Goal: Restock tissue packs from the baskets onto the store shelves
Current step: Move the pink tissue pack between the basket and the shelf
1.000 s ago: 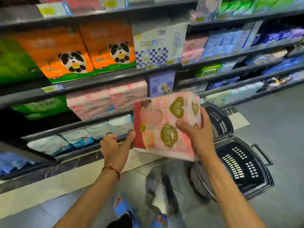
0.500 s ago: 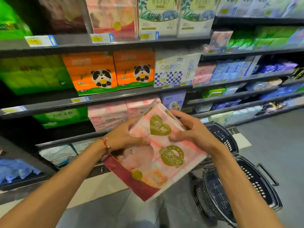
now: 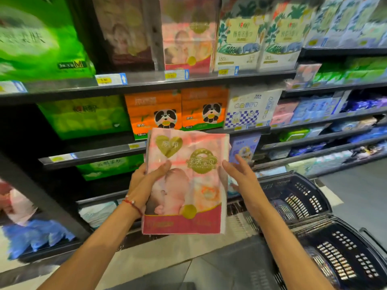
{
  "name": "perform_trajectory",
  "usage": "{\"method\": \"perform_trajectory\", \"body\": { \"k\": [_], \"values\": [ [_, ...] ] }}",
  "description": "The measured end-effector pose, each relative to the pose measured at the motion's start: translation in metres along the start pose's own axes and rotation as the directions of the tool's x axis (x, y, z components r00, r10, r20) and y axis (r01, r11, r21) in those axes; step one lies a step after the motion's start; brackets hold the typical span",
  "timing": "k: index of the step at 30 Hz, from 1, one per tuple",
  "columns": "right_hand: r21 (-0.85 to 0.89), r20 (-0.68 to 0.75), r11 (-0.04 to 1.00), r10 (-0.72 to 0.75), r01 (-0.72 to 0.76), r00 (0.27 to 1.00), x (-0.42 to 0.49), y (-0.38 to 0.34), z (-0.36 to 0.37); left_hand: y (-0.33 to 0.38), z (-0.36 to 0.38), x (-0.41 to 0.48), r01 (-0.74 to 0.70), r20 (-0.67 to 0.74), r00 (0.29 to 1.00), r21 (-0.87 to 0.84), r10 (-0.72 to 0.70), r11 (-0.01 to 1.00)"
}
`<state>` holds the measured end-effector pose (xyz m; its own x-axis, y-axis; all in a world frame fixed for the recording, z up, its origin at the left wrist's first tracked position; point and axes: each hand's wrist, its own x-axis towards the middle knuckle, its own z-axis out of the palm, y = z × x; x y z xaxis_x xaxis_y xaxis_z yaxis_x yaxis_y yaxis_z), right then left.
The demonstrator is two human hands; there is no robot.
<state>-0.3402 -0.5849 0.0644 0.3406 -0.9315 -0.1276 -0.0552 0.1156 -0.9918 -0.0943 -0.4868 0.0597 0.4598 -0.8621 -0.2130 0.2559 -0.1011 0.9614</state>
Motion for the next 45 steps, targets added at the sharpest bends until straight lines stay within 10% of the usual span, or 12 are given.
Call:
{"method": "perform_trajectory", "body": {
  "k": [27,45],
  "values": [
    [-0.079,0.046,0.980,-0.181,0.185,0.982,0.030,-0.115,0.140,0.110,-0.088,0.024,-0.065,0.024,0.998,-0.027,0.066,0.997],
    [0.092,-0.046,0.791,-0.603,0.604,0.796,0.093,-0.200,0.181,0.227,-0.091,0.070,-0.583,-0.021,0.812,-0.039,0.583,0.811]
  ]
}}
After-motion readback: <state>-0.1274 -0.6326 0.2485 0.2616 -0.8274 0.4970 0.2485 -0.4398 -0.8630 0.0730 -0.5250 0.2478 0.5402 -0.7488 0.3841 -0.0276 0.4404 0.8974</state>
